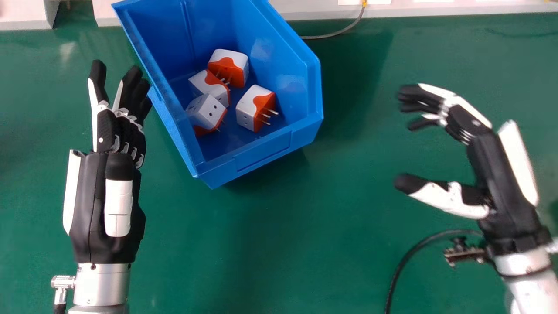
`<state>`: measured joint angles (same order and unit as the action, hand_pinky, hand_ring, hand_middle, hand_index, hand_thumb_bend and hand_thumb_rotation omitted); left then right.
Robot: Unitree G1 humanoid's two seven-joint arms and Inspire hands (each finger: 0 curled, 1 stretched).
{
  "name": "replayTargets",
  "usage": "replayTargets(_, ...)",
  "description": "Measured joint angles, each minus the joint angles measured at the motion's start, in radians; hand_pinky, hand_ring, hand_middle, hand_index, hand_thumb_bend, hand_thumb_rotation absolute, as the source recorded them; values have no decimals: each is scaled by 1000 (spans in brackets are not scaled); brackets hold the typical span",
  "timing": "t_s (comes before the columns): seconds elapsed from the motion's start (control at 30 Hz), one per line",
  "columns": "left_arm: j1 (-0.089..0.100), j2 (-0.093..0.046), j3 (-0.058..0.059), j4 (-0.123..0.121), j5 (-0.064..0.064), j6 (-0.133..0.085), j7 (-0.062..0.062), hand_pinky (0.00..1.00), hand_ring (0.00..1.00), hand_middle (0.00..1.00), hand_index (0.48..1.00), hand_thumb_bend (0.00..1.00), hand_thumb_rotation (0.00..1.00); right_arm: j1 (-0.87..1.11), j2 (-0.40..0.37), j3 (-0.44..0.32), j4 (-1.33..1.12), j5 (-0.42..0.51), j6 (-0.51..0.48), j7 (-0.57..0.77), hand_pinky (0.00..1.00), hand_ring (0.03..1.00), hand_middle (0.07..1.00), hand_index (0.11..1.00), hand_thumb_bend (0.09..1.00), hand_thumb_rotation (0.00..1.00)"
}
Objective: Pick all objects and put in blue box
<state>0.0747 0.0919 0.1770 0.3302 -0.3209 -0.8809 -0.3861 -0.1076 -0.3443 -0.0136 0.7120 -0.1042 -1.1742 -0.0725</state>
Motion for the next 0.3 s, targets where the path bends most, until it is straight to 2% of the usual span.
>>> replayTargets(0.13,2,0,4,1,0,-3,0,980,970,974,969,872,921,28,35,-32,7,16,-28,0,576,706,743,748,678,631)
replayTargets(0.23,11,1,7,1,0,-4,0,982,971,977,970,869,921,45,60,-47,28,26,-41,1,581,709,747,750,678,675)
replayTargets(0.3,15,1,8,1,0,-4,-1,989,973,980,972,868,921,56,77,-51,37,52,-41,11,598,723,762,764,702,739)
